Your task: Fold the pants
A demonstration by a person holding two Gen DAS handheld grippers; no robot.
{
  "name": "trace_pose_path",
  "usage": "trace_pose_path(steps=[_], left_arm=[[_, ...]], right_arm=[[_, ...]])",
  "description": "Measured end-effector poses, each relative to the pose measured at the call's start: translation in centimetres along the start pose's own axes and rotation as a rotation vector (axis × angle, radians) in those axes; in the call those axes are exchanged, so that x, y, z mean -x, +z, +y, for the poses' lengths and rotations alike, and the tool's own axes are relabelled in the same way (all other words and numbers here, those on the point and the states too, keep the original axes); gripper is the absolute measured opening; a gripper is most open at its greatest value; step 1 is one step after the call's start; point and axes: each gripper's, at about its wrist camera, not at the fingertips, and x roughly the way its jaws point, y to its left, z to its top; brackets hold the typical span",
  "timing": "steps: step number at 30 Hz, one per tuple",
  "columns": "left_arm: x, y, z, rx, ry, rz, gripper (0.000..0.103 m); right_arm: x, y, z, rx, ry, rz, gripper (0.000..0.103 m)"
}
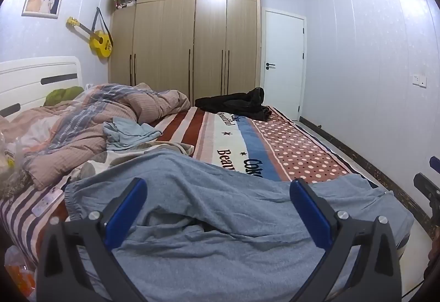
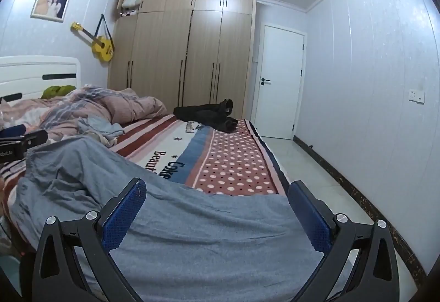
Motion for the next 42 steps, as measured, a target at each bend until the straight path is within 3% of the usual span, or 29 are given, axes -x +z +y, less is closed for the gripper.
trace_pose_path(steps=[4, 6, 9, 42], left_arm=[[0.1, 0.0, -0.1, 0.000, 0.002, -0.001, 0.102], [0.1, 0.0, -0.1, 0.000, 0.000, -0.001, 0.102], [0.3, 0.1, 0.5, 0.002, -0.001, 0.000, 0.102], [0.0, -0.1, 0.2, 0.003, 0.003, 0.002, 0.102]], right_arm=[[1.8, 0.1, 3.9, 0.007, -0.009, -0.003, 0.103], [2.8, -0.7, 0.6, -0.019, 0.005, -0.016, 0.103], [2.7, -0.9, 0.5, 0.026, -0.045, -0.038, 0.103], [2.7, -1.0, 0.2, 0.012, -0.054, -0.044, 0.103]])
